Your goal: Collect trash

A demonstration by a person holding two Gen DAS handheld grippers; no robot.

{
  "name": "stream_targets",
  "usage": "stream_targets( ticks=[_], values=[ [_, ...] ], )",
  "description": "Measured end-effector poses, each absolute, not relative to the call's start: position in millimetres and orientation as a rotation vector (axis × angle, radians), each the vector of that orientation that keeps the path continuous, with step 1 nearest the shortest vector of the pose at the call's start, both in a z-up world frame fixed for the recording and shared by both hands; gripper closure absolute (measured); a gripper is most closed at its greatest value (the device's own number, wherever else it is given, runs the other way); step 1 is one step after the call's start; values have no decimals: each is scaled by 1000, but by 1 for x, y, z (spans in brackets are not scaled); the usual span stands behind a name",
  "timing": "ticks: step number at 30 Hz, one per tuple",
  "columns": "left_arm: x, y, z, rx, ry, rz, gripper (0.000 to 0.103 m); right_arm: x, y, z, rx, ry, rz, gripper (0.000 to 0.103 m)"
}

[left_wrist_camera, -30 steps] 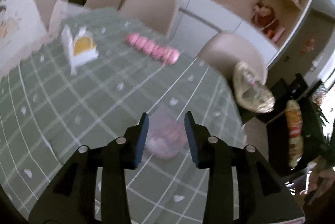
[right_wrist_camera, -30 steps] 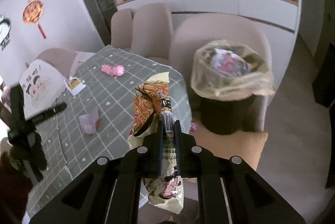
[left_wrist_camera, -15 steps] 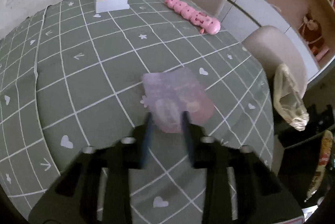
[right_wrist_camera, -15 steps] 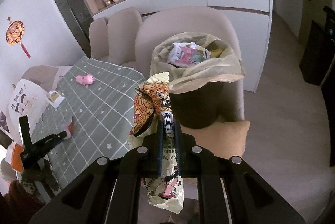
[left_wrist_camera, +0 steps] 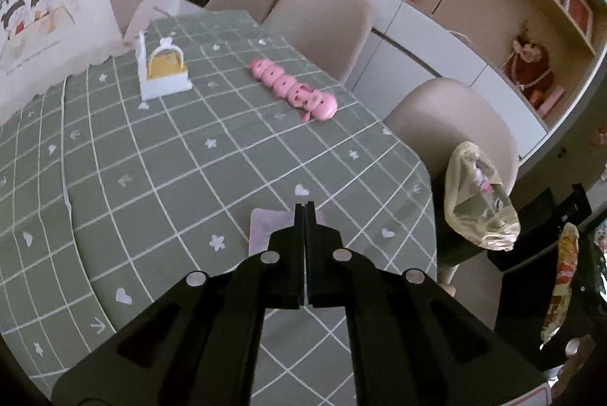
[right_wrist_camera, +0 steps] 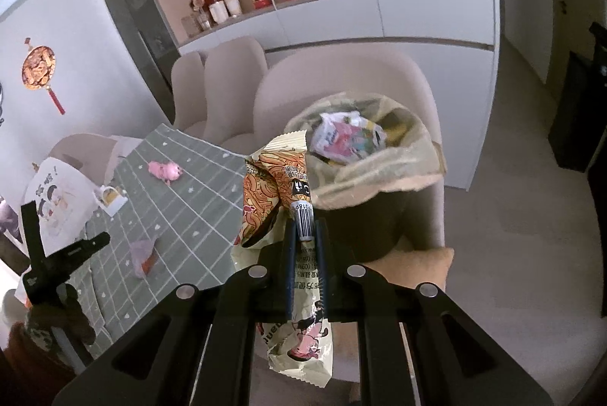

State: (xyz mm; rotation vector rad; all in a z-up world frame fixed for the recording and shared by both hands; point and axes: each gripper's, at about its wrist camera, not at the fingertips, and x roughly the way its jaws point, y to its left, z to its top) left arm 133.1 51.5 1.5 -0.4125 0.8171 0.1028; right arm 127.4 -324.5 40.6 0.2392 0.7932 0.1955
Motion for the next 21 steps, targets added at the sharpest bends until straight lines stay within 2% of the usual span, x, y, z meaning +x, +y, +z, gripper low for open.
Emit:
stream_targets(
  ticks=[2,3,4,8,10,13,21],
  values=[
    [130,52,-4,-431,822,45,97,129,-323,42,229,790,199,92],
    [126,53,-9,-431,826,42,87,130,-323,42,227,791,200,92],
    [123,53,-14,-422,833,46,82,130,-322,41,226,796,201,92],
    [105,54,-41,-438,881,45,77,129,-323,38,200,809,193,92],
    [98,55,-48,-464,871,49,67,129,-323,34,197,820,189,92],
    [100,56,-54,-465,848,54,64,128,-324,30,204,836,186,92],
    [114,53,-69,-416,876,106,67,120,-315,24,174,851,194,92]
  ],
)
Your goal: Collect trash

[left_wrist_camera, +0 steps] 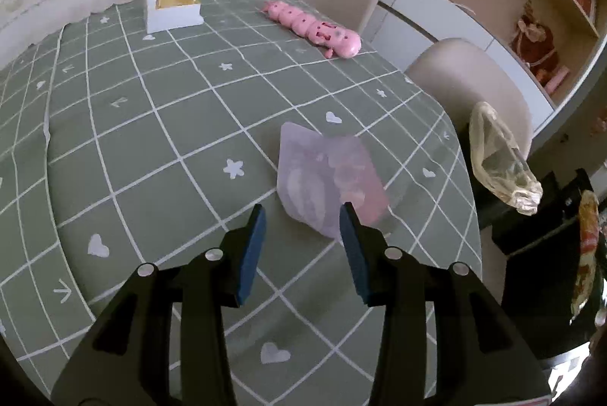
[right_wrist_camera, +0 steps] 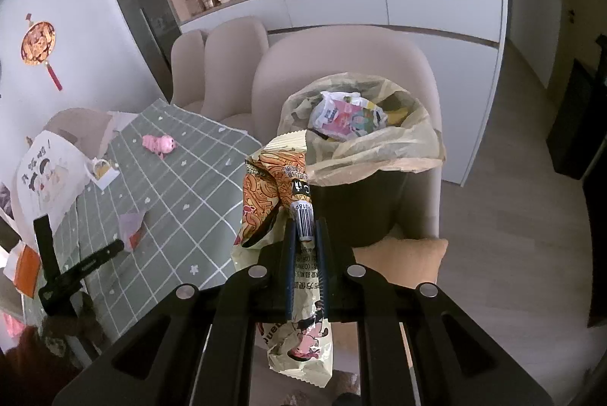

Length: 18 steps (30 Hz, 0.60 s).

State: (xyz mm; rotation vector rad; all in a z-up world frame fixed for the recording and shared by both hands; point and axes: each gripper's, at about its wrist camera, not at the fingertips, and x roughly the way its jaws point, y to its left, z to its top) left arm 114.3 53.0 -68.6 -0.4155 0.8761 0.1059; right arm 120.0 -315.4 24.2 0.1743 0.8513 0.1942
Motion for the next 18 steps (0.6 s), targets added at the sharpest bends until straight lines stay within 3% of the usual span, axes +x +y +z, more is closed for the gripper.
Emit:
stream_targets(
  ticks=[2,4,10,18],
  values=[
    [119,55,-69,-436,884,126,79,120,-316,24,173,852,191,92],
    [125,56,-71,-427,905,158,99,121,-317,25,178,849,187,92],
    [130,49,-53,-401,887,120,103,124,-317,28,170,832,181,92],
    [157,28,32,-374,745,22,103,150,-330,46,198,765,197,92]
  ],
)
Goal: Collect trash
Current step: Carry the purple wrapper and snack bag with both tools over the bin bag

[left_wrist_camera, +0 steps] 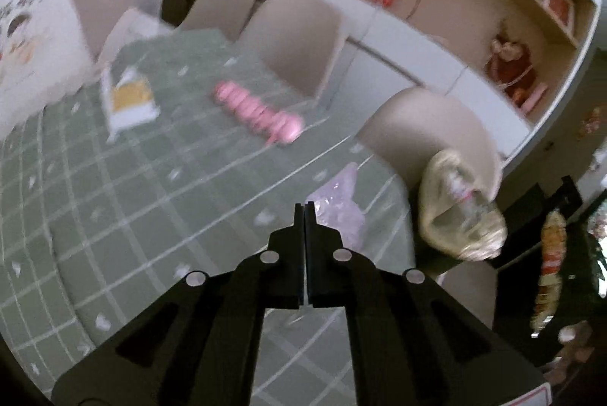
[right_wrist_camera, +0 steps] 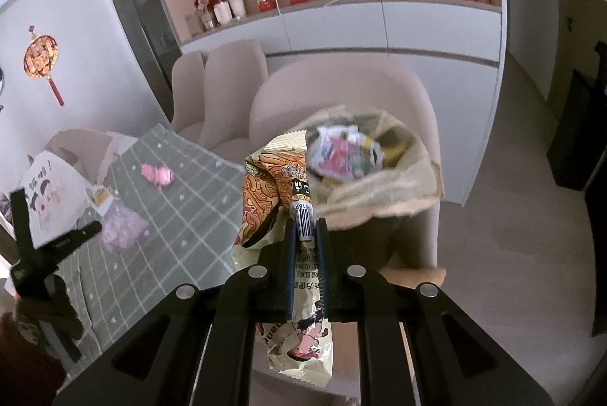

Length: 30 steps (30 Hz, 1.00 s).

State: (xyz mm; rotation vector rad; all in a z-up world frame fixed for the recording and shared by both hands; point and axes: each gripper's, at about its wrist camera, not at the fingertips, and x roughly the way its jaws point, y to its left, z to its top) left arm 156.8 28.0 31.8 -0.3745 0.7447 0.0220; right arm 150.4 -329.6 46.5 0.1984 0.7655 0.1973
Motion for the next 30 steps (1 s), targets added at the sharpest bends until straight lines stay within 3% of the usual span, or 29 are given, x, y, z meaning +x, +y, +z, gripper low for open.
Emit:
stream_targets(
  ticks=[10,21,23,25,30],
  values=[
    [258,-72,96,-362,707,-275,103,213,-372,85,164,660,165,92],
    [364,-191,43,-356,877,-498,102,269,-420,80,120,672,105,92],
    [370,-197,32,-350,909,-481,87,279,-424,74,122,683,116,92],
    [368,-195,28,-346,910,-445,64,286,-424,67,121,691,127,92],
    [341,-180,37,-237,850,-369,46,308,-414,46,150,725,177,92]
  ],
)
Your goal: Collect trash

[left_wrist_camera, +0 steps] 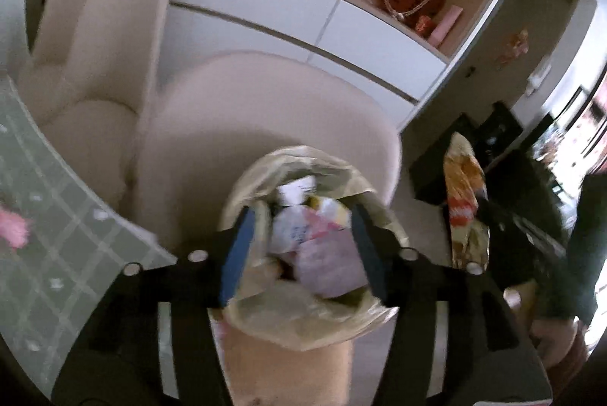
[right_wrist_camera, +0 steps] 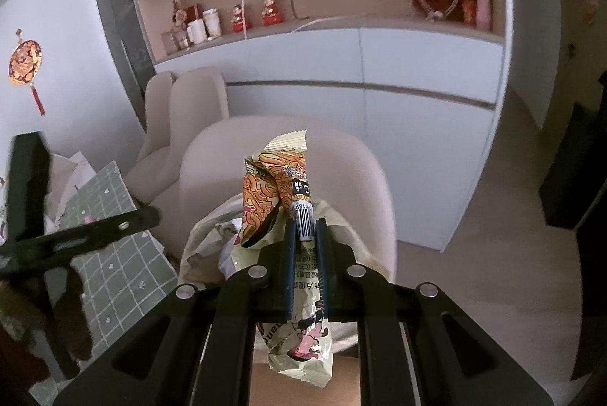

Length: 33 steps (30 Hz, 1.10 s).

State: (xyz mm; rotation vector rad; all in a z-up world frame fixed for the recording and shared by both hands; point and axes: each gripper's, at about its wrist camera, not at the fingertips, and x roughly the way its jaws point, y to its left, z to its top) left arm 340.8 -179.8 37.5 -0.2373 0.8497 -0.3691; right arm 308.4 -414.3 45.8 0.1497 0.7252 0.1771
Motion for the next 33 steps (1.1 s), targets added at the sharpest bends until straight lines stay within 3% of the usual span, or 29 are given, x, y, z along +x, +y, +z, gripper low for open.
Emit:
stream_targets(
  ticks=[4,10,14,18,33],
  values=[
    [313,-156,43,-208,839,-284,36,326,-395,32,153,739,236,91],
    [271,-122,41,-216,842,-134,33,357,-366,11,107,768,285,90],
    [245,-105,36,-214,860,-80,21,371,-358,-13,95,845,292,63],
    [221,-90,31,-211,878,-47,17,363,-355,-27,114,889,309,58],
    [76,-42,71,-101,721,-30,16,162,-313,47,163,689,294,58]
  ],
)
